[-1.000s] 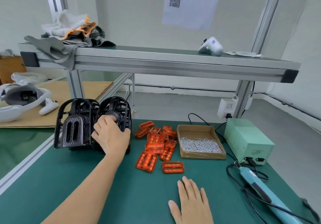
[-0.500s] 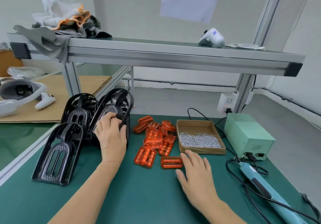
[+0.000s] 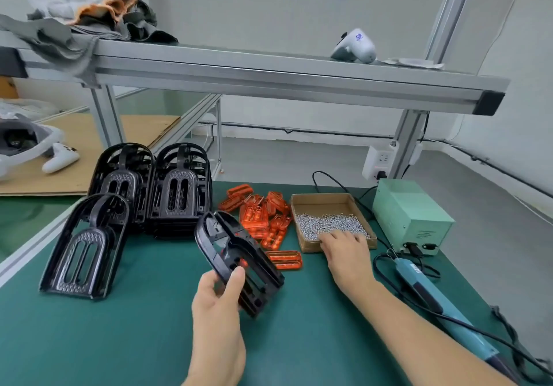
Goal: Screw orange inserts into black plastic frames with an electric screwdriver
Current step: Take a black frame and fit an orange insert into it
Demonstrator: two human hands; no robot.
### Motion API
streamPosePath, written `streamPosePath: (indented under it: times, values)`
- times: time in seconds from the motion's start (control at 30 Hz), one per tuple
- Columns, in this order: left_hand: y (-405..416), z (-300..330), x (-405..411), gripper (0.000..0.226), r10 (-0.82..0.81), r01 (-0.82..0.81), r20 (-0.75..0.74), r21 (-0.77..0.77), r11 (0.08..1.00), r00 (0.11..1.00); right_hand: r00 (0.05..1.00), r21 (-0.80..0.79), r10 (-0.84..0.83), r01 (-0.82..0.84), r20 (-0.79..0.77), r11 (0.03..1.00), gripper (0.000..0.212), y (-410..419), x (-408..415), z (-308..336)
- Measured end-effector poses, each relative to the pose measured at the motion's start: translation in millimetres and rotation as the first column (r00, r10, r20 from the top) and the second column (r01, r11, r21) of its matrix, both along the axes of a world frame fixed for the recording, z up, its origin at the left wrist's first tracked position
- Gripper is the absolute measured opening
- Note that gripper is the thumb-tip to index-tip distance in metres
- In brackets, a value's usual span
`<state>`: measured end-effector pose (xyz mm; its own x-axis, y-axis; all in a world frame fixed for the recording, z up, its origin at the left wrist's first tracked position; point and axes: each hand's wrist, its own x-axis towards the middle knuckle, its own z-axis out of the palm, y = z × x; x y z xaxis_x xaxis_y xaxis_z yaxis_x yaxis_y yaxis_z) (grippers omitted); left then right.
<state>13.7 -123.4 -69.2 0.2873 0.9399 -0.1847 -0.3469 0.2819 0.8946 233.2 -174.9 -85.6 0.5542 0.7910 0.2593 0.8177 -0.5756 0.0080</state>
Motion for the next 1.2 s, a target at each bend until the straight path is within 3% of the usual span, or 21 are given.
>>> streamPosePath:
  times: [0.27,0.73,0.87,0.97,1.07,1.13,1.2]
  values:
    - [-29,-9,-19,0.011,-0.092,0.105,0.065,-0.228,0.968,0.994,0.997,0.025,0.071,-0.071,0.024,0.997,0.022,-42,-8,-6]
    - [-38,-12,-46,0.009,-0.167,0.147,-0.062,-0.246,0.958,0.984,0.992,-0.067,0.106,-0.102,0.062,0.993,0.026,-18,-36,2]
    - [-33,-10,-49,0.018,-0.273,0.229,-0.171,-0.239,0.944,0.947,0.993,-0.002,0.114,-0.114,-0.008,0.994,0.031,-23,-44,6]
    - [-24,-6,-59,0.028,-0.387,0.315,-0.305,-0.259,0.913,0.870,0.999,0.102,0.047,-0.045,-0.013,0.994,0.046,-56,-44,11]
    - [-11,1,-70,0.039,-0.458,0.387,-0.471,-0.245,0.889,0.754,0.977,0.081,-0.214,0.214,-0.009,0.973,0.053,-116,-24,20]
    - [-6,3,-74,0.047,-0.451,0.464,-0.680,-0.181,0.867,0.578,0.914,-0.047,-0.394,0.392,-0.095,0.919,0.053,-150,-6,26]
    - [-2,5,-72,0.047,-0.217,0.556,-0.909,0.020,0.831,0.356,0.836,-0.176,-0.462,0.428,-0.297,0.886,0.055,-165,7,32]
